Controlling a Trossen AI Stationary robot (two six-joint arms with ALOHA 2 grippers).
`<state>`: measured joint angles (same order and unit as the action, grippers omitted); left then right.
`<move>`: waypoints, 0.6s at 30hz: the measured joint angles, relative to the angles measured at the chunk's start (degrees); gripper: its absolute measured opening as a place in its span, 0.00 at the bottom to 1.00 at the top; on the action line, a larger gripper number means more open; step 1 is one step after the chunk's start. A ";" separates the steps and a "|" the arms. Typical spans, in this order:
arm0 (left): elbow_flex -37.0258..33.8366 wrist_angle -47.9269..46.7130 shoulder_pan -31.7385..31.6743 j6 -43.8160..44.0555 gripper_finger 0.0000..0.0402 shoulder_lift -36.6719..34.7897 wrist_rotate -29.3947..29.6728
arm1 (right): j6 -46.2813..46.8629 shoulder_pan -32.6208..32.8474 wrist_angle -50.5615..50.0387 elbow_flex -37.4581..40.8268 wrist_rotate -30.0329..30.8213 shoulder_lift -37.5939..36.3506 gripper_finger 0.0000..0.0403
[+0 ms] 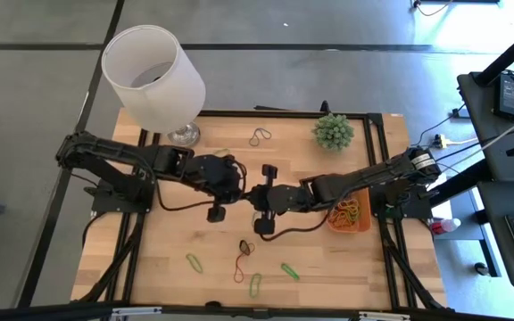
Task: Pick and place rubber bands into bin
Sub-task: Put the blue rubber band into the orange bin
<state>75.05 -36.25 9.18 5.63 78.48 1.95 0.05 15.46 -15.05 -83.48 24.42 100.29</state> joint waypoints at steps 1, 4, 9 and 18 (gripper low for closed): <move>0.00 0.00 -0.42 0.00 0.07 0.00 -0.02 | 0.46 -0.02 -0.39 0.00 0.08 0.00 0.01; 0.00 0.01 -1.40 0.04 0.14 -0.01 -0.02 | 2.72 0.02 -3.74 0.00 1.95 -0.77 0.01; 0.68 0.31 -1.87 0.66 0.24 -0.81 0.11 | 7.97 0.02 -13.15 -0.02 6.11 -5.27 0.01; 1.81 -2.53 -1.89 1.26 0.26 -6.22 5.63 | 28.30 0.24 -40.31 1.58 8.50 -17.94 0.01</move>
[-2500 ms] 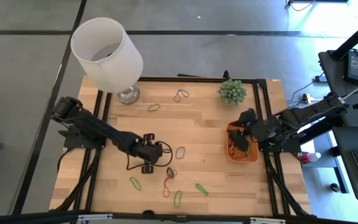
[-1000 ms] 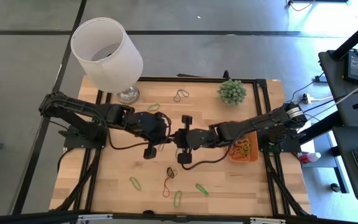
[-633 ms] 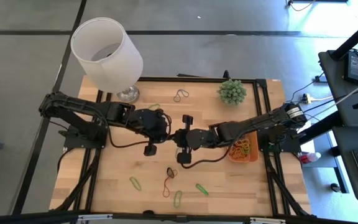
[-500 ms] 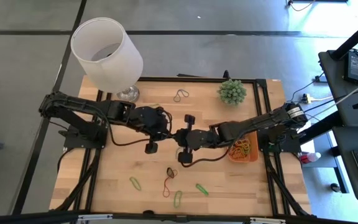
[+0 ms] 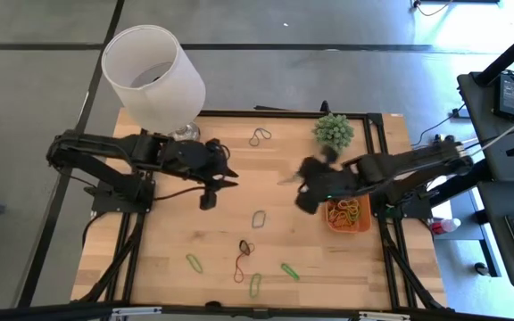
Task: Pick and place rubber bands into bin
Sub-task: Put the blue rubber band into the orange bin
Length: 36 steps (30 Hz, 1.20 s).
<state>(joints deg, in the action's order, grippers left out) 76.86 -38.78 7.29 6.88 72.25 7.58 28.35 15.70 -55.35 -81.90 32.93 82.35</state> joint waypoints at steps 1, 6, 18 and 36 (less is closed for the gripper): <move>0.00 -1.49 0.00 0.28 0.24 -0.48 0.36 | 3.87 0.10 -3.28 0.56 0.06 -1.38 0.01; -0.02 -6.77 0.19 2.17 0.16 -1.65 0.45 | 28.59 2.27 -18.22 7.41 -1.16 -8.57 0.01; -0.07 -7.73 1.23 0.85 0.09 -1.51 0.47 | 55.65 3.76 -7.06 35.74 -19.48 -14.50 0.01; -18.74 2.99 2.27 9.13 0.00 -9.91 -5.49 | 62.90 3.67 -4.56 42.58 -31.17 -15.97 0.38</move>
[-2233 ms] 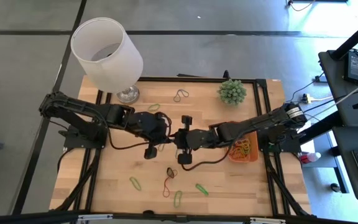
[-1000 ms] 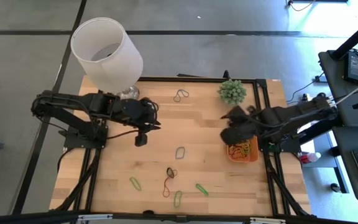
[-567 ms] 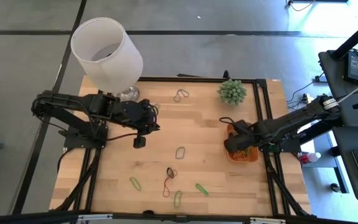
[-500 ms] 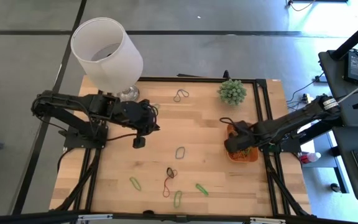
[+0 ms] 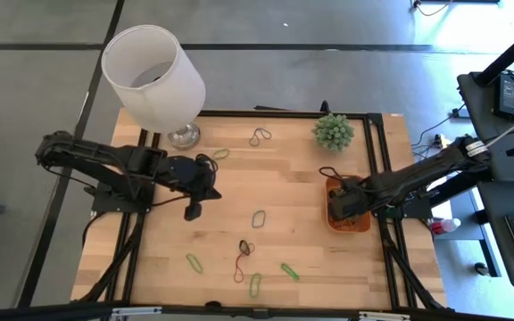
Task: Pick and place rubber bands into bin
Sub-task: Put the blue rubber band into the orange bin, then put the green rubber band into the orange bin
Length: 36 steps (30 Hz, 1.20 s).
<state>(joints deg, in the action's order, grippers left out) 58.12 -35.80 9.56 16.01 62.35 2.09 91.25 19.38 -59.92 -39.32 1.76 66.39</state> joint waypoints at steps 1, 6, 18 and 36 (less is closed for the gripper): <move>-0.86 0.76 0.22 0.89 0.00 -0.75 0.02 | -0.03 0.00 -0.90 -0.62 0.00 -0.42 0.41; -3.38 2.82 1.18 2.88 0.00 -3.25 0.20 | 0.27 0.00 -8.59 -5.05 0.00 -2.26 0.54; -3.38 1.20 2.03 2.21 0.00 -4.44 1.22 | -12.66 9.51 8.53 -24.47 32.12 1.88 0.49; -3.40 -2.94 2.03 -11.50 0.01 -10.70 1.35 | -27.03 12.50 -2.32 -60.04 15.25 38.88 0.47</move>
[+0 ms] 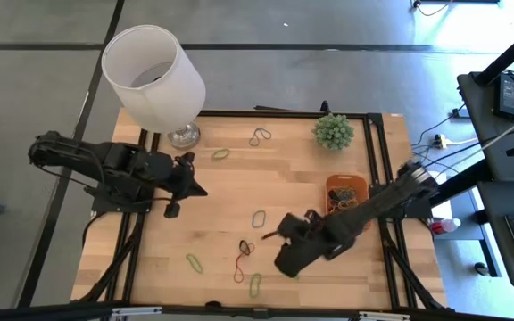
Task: Pick and place rubber bands into bin
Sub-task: Put the green rubber band into the orange bin
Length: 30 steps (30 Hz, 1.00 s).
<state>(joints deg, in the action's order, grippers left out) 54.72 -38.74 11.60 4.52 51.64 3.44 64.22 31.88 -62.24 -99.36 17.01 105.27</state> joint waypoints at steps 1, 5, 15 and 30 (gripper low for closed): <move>0.00 -0.24 0.00 -0.25 0.01 -0.59 0.22 | 0.00 0.00 -1.68 -1.37 -2.44 1.97 0.47; 0.00 -0.38 0.00 -0.81 0.00 -2.57 0.84 | -1.00 1.45 -3.11 -3.14 -10.24 8.49 0.47; 0.00 -3.31 0.00 2.40 0.00 -7.00 0.97 | 0.07 5.03 4.19 -3.25 -16.94 19.39 0.47; 0.00 -3.52 0.00 1.89 0.01 -8.70 -0.03 | 6.61 4.83 4.64 1.32 -20.81 24.22 0.26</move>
<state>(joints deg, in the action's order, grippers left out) 54.72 -42.26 11.60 6.41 42.95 3.41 70.83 36.71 -57.59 -98.03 -3.79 129.49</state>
